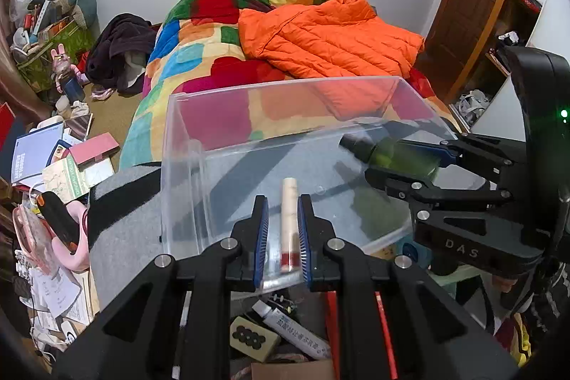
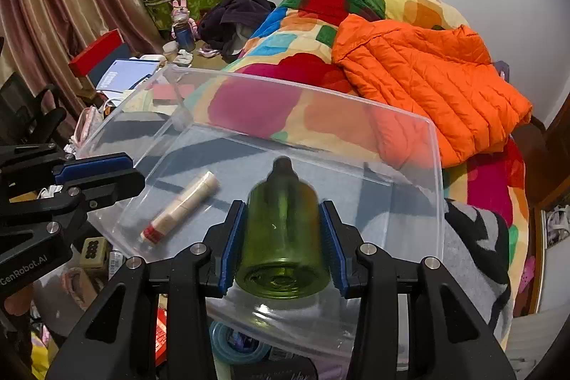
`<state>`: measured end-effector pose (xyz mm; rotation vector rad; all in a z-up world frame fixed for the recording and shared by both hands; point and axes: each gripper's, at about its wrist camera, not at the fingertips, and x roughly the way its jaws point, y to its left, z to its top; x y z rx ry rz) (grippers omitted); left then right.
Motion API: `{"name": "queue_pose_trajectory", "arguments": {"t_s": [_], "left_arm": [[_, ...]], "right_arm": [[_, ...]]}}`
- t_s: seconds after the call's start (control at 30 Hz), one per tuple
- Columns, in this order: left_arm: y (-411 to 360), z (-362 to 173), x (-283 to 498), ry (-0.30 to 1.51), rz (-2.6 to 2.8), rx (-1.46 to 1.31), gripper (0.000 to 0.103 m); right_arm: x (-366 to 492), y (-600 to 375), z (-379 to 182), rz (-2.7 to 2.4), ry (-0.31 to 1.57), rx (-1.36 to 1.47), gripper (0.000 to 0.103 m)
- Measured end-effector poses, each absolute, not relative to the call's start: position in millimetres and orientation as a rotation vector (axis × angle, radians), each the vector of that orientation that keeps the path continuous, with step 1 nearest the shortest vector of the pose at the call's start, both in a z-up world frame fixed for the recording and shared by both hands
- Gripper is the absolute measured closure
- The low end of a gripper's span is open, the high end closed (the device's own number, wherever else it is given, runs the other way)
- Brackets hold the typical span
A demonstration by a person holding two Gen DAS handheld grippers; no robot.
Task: Organize objects
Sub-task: 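Lower the beige tube into the box with left tool while right tool drops green bottle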
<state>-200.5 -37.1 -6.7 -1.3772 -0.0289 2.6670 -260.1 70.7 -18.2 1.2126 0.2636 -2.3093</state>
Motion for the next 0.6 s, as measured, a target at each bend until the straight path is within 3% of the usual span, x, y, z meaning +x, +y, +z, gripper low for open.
{"name": "queue_pose_trajectory", "arguments": {"t_s": [0.17, 0.43, 0.6], "left_arm": [[-41, 3, -192, -0.053, 2.686, -1.346, 0.082], [-44, 25, -165, -0.052, 2.757, -1.238, 0.049], [-43, 33, -146, -0.036, 2.802, -1.185, 0.036]], "right_arm": [[-250, 74, -9, -2.334, 0.286, 1.180, 0.053], [-227, 92, 12, -2.369, 0.246, 1.098, 0.045], [-211, 109, 22, -2.399, 0.221, 1.056, 0.043]]}}
